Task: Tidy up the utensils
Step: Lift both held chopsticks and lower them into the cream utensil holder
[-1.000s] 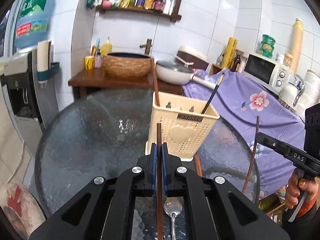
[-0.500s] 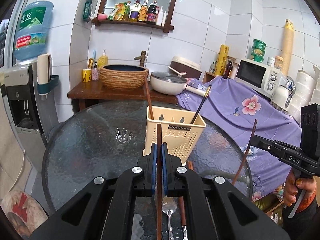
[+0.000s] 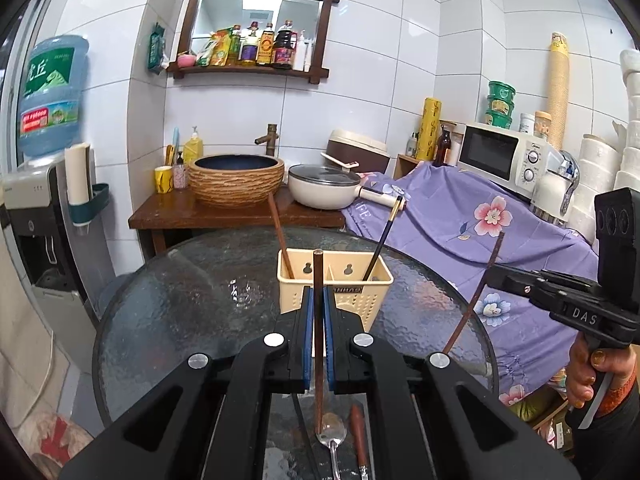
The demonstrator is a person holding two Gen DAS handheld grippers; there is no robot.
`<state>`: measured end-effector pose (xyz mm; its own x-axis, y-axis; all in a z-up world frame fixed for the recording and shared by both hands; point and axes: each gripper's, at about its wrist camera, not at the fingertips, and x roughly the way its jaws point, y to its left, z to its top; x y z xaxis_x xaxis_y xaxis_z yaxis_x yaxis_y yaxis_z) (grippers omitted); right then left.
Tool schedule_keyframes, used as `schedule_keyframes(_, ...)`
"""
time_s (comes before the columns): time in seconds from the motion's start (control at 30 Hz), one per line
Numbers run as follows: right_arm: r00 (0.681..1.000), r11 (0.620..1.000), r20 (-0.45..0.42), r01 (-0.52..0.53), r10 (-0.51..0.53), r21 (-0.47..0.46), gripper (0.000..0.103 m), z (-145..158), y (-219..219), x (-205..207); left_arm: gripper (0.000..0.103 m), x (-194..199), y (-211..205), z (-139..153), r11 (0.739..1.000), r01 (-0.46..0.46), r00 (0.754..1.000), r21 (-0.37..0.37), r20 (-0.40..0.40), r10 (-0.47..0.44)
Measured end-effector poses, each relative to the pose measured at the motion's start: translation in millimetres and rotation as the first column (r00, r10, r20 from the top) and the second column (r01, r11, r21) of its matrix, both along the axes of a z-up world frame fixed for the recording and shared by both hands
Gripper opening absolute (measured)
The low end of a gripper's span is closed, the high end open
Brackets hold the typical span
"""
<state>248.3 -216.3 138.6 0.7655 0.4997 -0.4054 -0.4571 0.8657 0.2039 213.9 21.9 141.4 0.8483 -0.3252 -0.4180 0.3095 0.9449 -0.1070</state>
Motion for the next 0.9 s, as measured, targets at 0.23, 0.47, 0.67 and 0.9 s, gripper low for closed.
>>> schedule_keyframes(0.23,1.0,1.0,0.02,-0.017,0.016,0.012,0.006,28,7,16,0.005,19,-11,34,1.0,0.026,0.999,0.001,0.032,-0.026)
schedule_keyframes(0.47,0.99,0.998,0.135,0.037,-0.044,0.053,0.006,95,9,42,0.005,46,-16,108,0.999,-0.03,0.988,-0.021,0.152,0.032)
schedule_keyframes(0.67,0.972,0.989,0.19,0.13,-0.141,0.067,0.006,124,14,79,0.005,85,-28,138,0.992,-0.12,0.972,-0.031,0.198,0.124)
schedule_keyframes(0.9,0.972,0.982,0.142,0.185,-0.189,0.045,0.006,87,20,115,0.005,126,-37,96,0.989,-0.145,0.982,-0.038,0.116,0.149)
